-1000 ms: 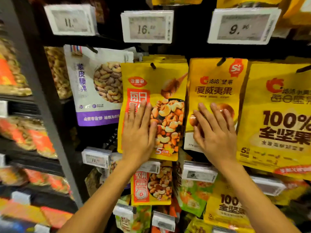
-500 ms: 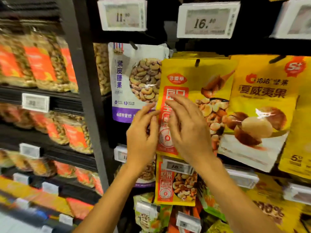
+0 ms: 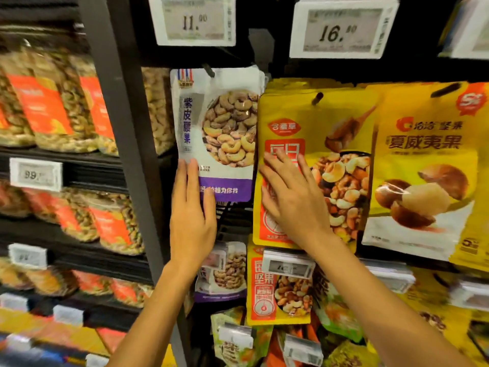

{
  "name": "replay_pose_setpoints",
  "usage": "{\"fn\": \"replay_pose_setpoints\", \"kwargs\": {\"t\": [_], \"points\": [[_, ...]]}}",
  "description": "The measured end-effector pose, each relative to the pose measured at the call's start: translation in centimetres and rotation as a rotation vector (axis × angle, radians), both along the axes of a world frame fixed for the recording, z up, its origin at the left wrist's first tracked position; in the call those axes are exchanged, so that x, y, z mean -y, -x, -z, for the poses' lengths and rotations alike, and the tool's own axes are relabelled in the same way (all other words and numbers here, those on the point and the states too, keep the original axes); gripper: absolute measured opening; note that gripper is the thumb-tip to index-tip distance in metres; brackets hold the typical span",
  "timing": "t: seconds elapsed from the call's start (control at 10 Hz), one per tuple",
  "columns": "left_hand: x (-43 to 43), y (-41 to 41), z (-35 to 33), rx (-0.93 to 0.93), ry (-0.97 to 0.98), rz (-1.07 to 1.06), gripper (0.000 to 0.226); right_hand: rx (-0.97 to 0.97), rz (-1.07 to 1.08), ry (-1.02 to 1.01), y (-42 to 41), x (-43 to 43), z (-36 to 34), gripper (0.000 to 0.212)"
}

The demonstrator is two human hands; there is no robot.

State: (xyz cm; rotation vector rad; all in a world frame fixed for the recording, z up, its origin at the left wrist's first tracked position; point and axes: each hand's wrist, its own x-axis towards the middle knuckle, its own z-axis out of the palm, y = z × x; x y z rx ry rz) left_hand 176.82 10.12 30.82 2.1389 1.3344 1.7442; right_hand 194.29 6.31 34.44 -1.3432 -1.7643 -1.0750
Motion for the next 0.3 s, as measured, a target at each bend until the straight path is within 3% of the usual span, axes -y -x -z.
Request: {"fn": "replay_pose_setpoints", "kwargs": {"t": [0.1, 0.3], "points": [[1.2, -0.5, 0.2, -0.012, -0.025, -0.062, 0.056, -0.099, -0.15, 0.013, 0.0, 1.0, -0.3, 0.026], [4.9, -2.1, -0.1, -0.026, -0.176, -0.034, 0.042, -0.113, -0.128, -0.018, -1.1, 5.6, -1.1, 0.022]]}}
